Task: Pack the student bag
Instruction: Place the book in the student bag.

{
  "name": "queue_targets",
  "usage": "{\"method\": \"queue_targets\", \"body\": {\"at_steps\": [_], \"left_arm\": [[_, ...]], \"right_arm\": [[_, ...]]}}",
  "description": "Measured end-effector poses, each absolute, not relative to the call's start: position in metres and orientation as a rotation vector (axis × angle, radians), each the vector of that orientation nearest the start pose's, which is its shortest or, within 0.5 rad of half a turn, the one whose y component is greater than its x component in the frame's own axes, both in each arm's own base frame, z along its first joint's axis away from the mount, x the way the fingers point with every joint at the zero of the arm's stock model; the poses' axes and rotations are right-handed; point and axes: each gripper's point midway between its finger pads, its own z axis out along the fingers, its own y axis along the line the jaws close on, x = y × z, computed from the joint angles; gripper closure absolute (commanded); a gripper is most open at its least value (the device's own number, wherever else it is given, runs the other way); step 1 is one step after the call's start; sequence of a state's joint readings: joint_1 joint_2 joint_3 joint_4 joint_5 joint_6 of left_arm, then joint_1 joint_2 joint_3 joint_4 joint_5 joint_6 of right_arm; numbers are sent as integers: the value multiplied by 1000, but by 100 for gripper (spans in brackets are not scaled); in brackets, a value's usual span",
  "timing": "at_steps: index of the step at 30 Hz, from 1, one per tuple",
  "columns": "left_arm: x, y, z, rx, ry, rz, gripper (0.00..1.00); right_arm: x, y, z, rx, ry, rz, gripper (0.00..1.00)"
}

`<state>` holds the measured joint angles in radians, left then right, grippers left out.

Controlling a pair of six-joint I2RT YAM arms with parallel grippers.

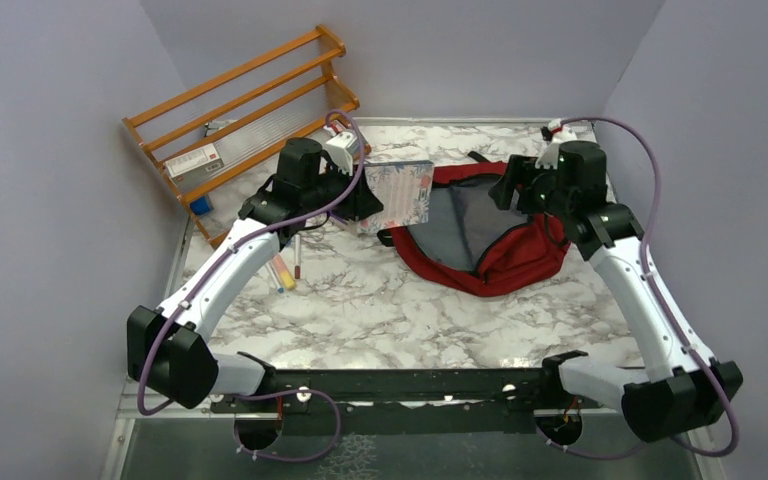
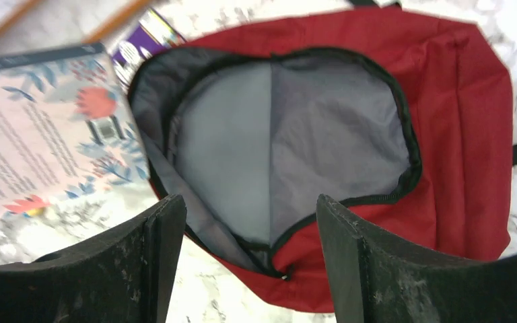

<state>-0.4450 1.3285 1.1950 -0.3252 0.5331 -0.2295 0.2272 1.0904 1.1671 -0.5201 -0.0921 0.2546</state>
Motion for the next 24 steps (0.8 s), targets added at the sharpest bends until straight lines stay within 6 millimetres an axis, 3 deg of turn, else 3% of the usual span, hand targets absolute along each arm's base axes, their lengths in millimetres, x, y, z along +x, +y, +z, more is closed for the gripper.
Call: {"method": "queue_targets", "body": {"at_steps": [7,9,10,11,16,24], "left_arm": [[313,-238,228,423,2134,-878,100],[310,-234,220,398,2154,-866,100],[309,-233,218,391,2158,-863,100],[309,-231,217,381,2162,-855,100],[308,-227,224,364,2139,-833,100],[305,-220,242,369,2079,-805,100]], "right_arm": [[349,113,216,-102,2280,326,17],[355,125,196,-155,2338,279,14],[358,124,196,-166,2338,245,13],[358,139,177,-226,2388,224,11],[363,163,132,-371,2471,56,9],[385,158,92,-452,2491,-278,9]]}}
